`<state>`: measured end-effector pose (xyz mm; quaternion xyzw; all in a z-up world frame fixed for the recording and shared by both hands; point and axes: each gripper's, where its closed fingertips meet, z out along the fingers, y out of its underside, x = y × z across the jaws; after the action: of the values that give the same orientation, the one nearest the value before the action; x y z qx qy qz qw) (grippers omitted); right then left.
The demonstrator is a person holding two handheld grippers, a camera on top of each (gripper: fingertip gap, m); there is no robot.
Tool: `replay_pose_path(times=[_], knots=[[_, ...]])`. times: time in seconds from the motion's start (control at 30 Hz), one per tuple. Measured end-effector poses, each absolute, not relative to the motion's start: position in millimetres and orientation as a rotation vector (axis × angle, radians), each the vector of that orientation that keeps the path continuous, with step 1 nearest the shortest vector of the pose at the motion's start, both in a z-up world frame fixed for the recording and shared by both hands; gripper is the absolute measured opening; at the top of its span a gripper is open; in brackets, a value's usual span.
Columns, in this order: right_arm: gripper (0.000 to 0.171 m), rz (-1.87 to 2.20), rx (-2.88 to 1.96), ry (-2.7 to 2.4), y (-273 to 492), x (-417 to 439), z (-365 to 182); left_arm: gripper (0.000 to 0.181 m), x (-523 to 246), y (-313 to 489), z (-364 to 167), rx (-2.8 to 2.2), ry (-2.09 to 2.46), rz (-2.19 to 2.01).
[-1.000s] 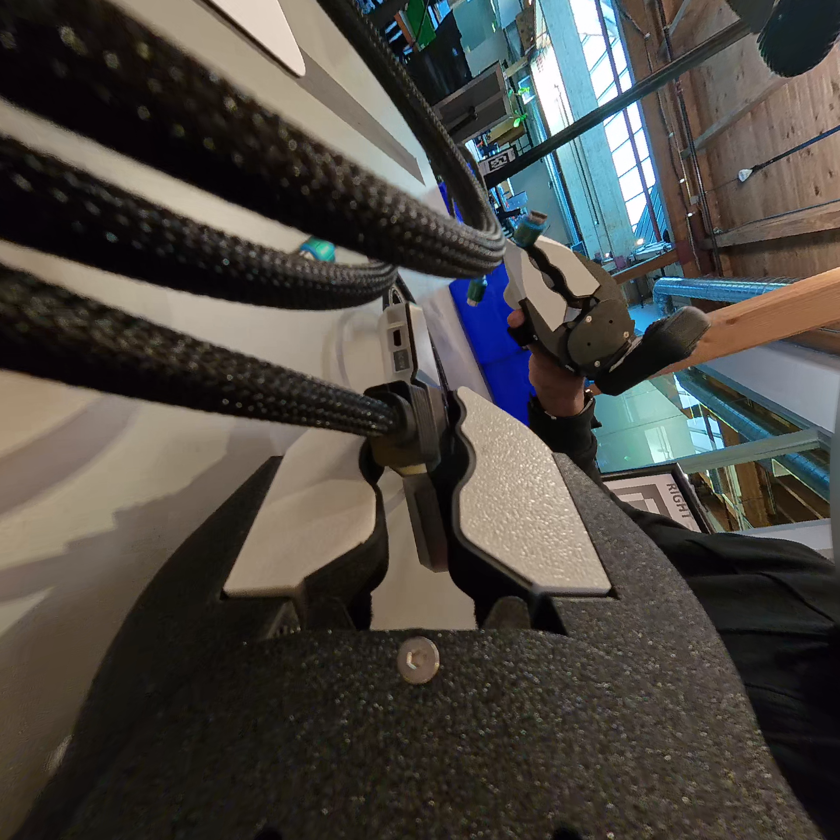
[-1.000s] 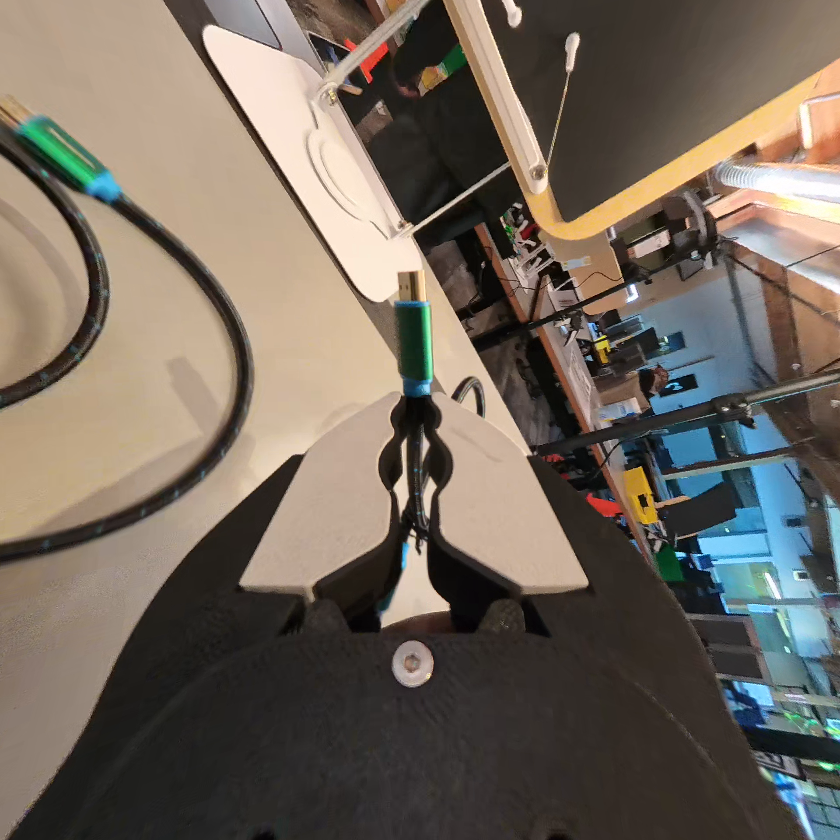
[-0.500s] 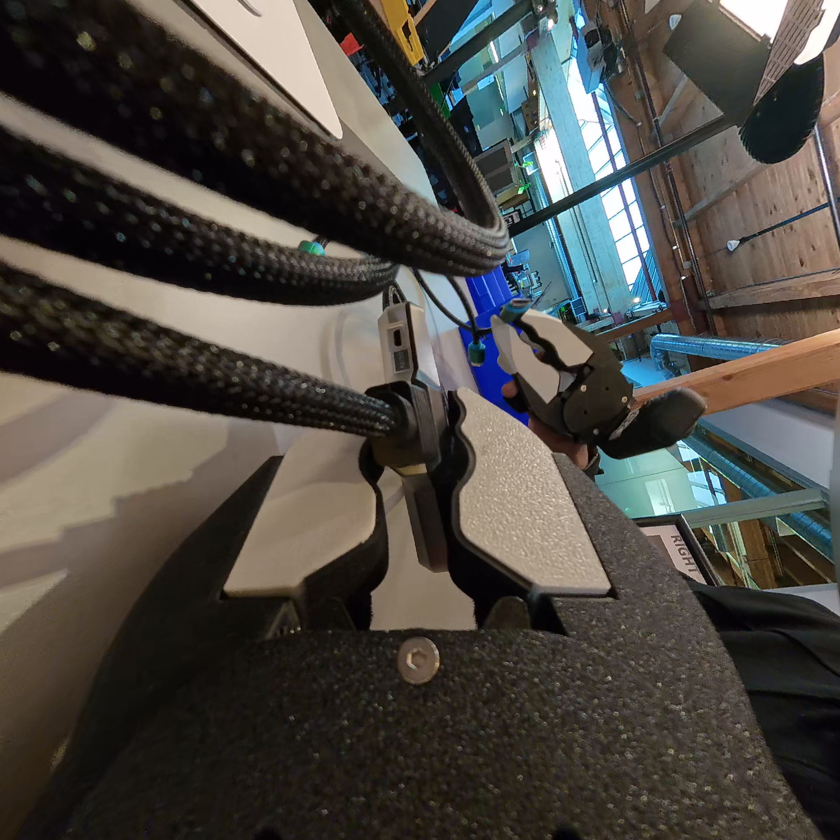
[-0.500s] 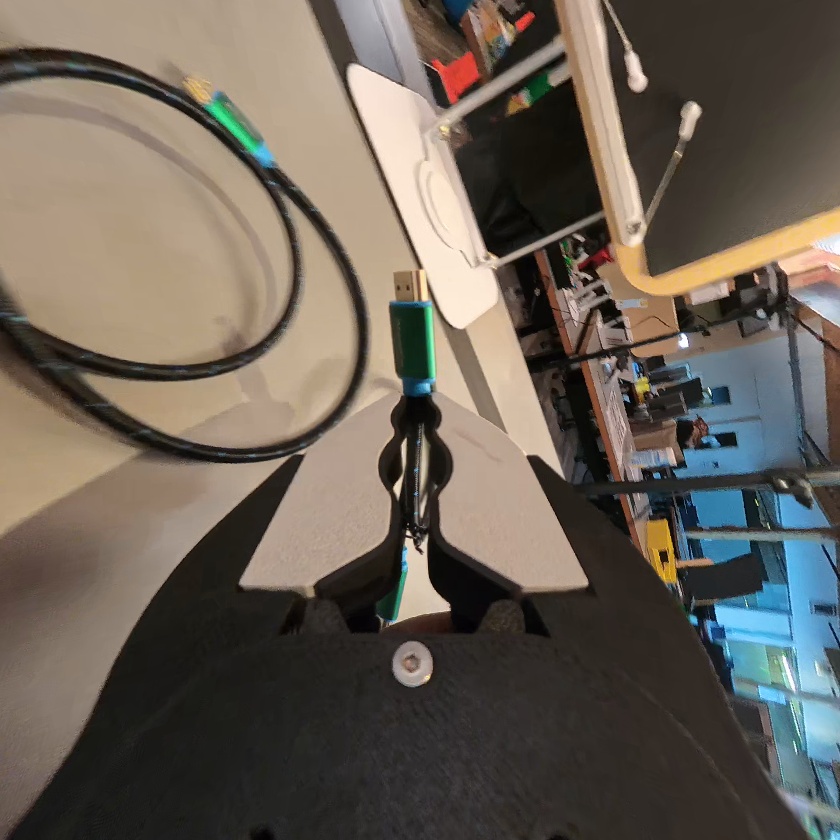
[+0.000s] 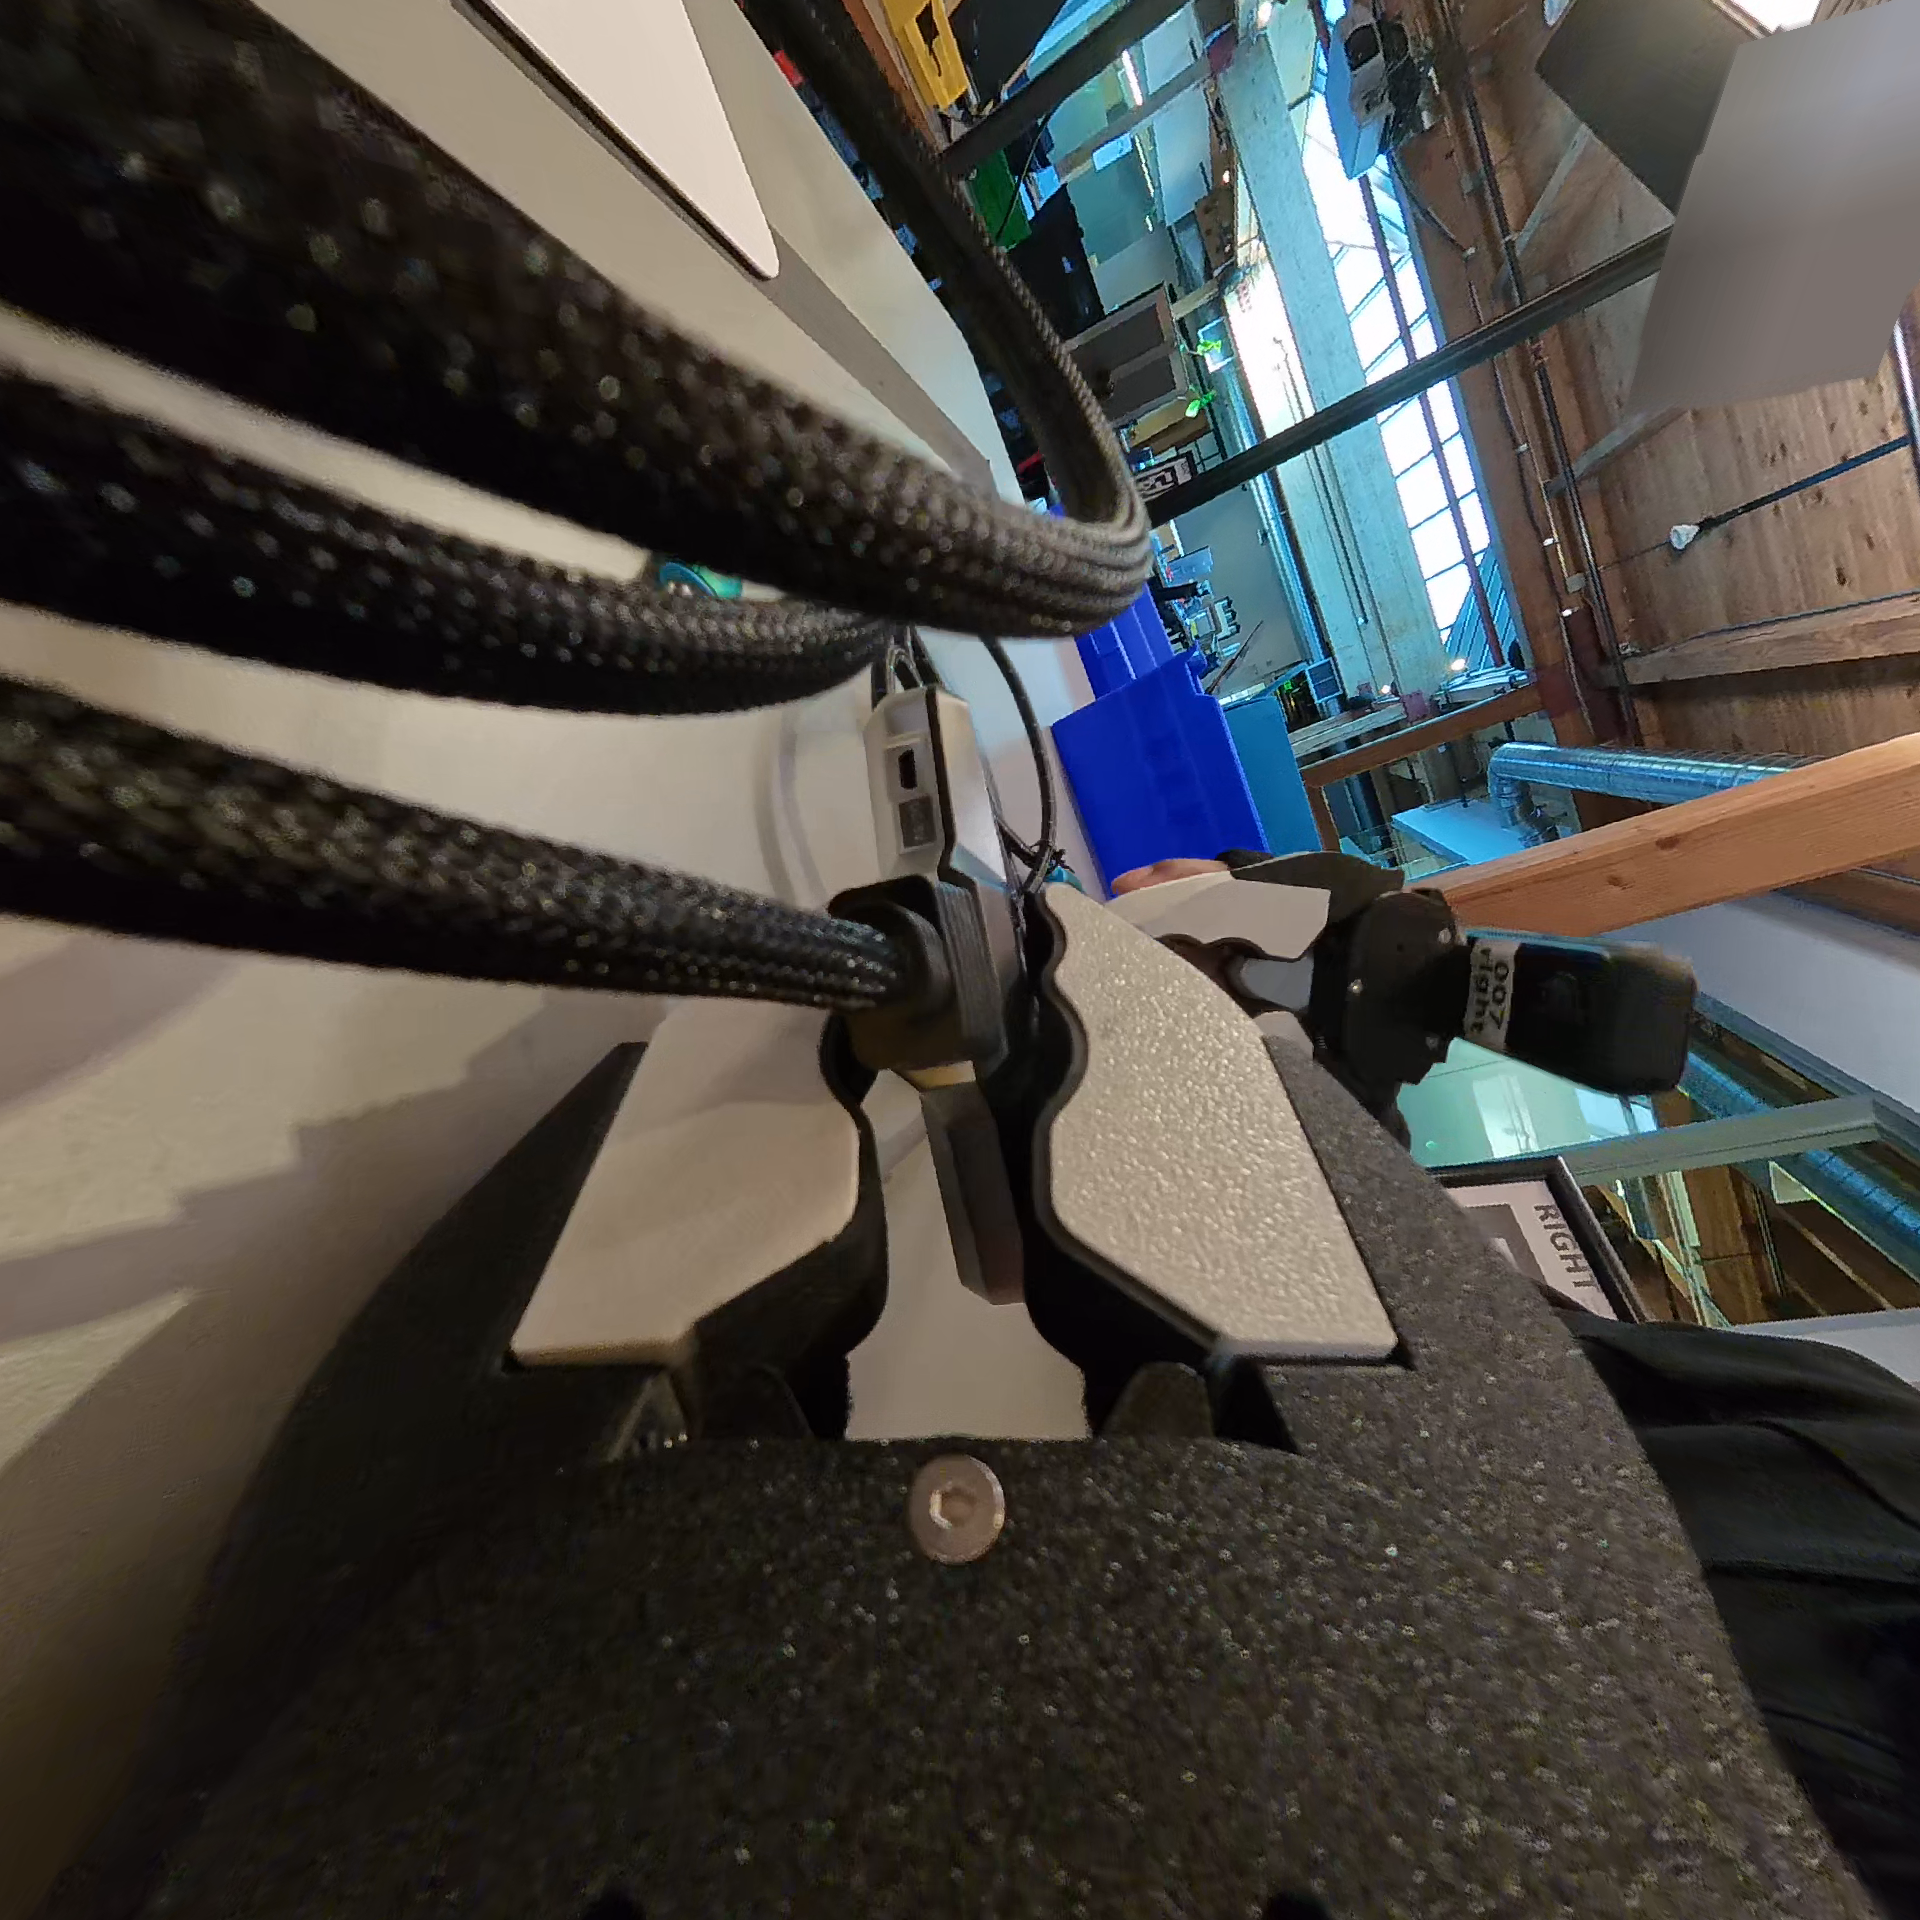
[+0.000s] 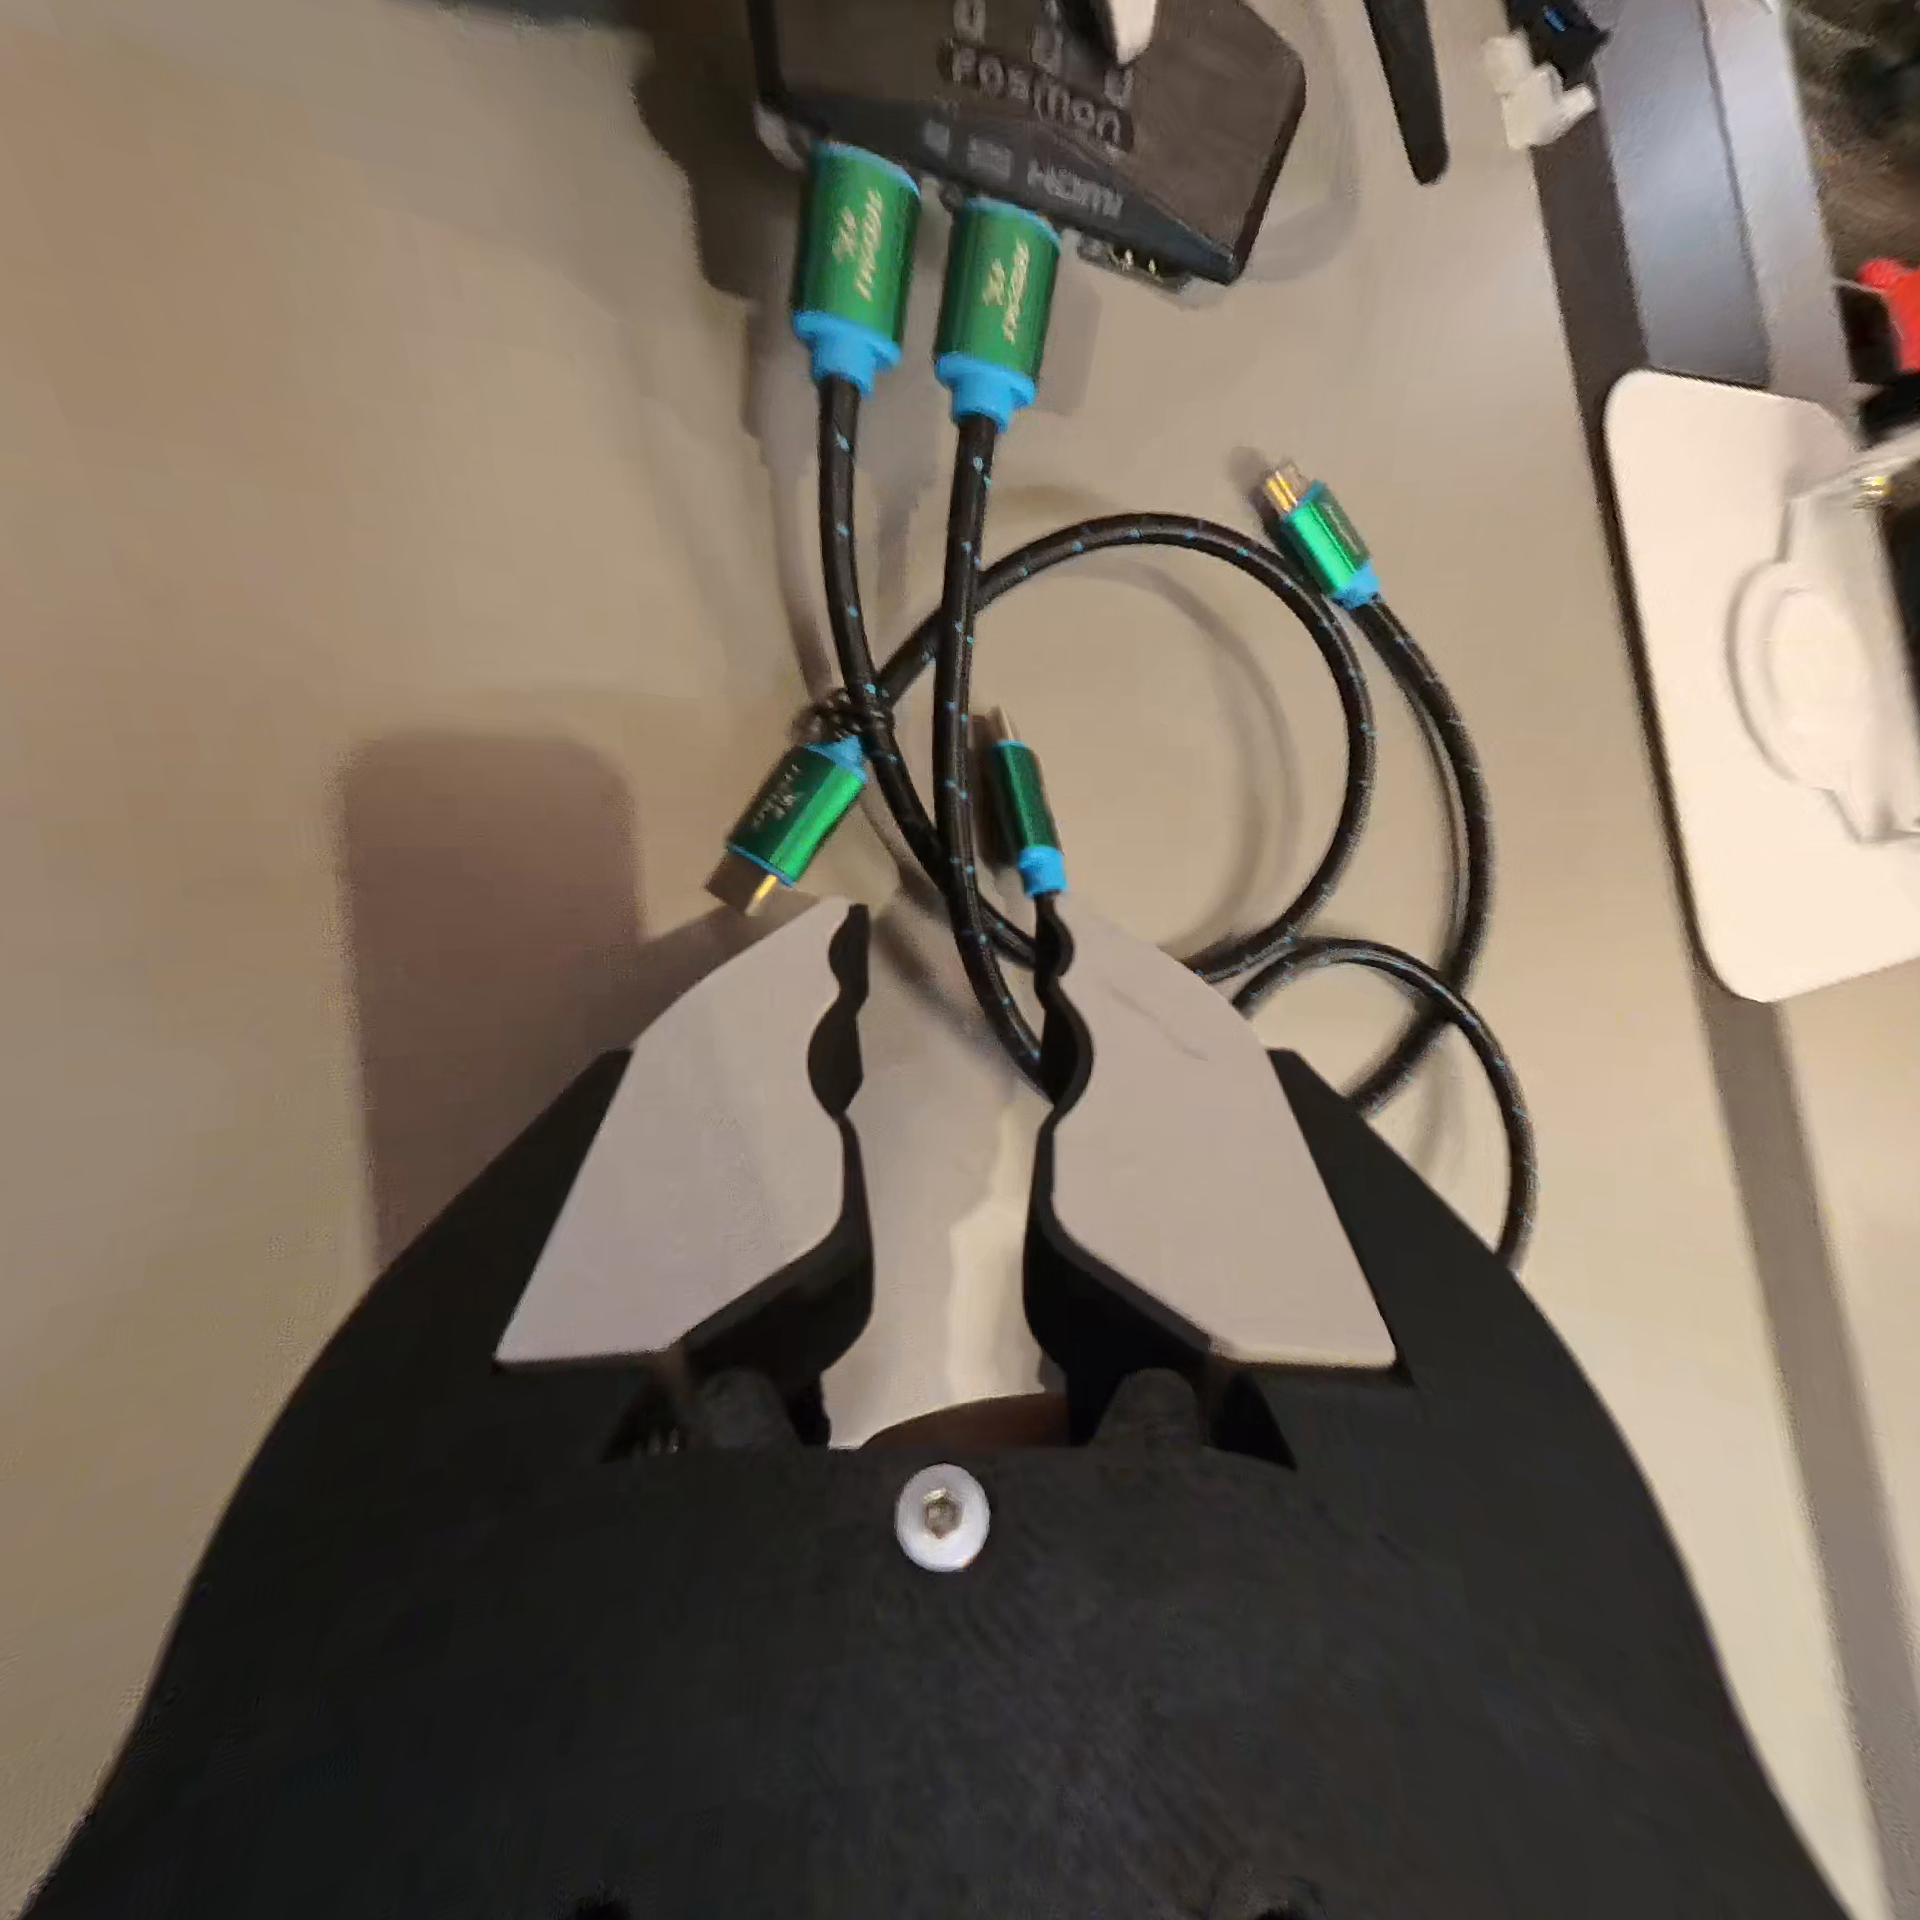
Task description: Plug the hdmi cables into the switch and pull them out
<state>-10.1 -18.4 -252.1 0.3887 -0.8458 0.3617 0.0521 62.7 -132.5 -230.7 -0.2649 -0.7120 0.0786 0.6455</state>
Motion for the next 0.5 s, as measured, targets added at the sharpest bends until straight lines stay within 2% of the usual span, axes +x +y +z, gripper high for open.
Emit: replay_pose_path(times=[0.2, 0.37, 0.5], knots=[[0.031, 1.261, 1.145, -2.83, -32.9, -8.0, -230.9, 0.026, 62.4, -128.0, -230.6, -0.642, -1.611, 0.166], [0.031, 0.939, 1.138, -3.081, -47.4, -16.9, -254.3, 0.026, 63.8, -124.9, -230.4, -0.674, -1.608, 0.151], [0.029, 0.853, 1.143, -3.217, -53.6, -16.1, -263.1, 0.027, 64.1, -124.6, -230.9, -0.683, -1.609, 0.15]])
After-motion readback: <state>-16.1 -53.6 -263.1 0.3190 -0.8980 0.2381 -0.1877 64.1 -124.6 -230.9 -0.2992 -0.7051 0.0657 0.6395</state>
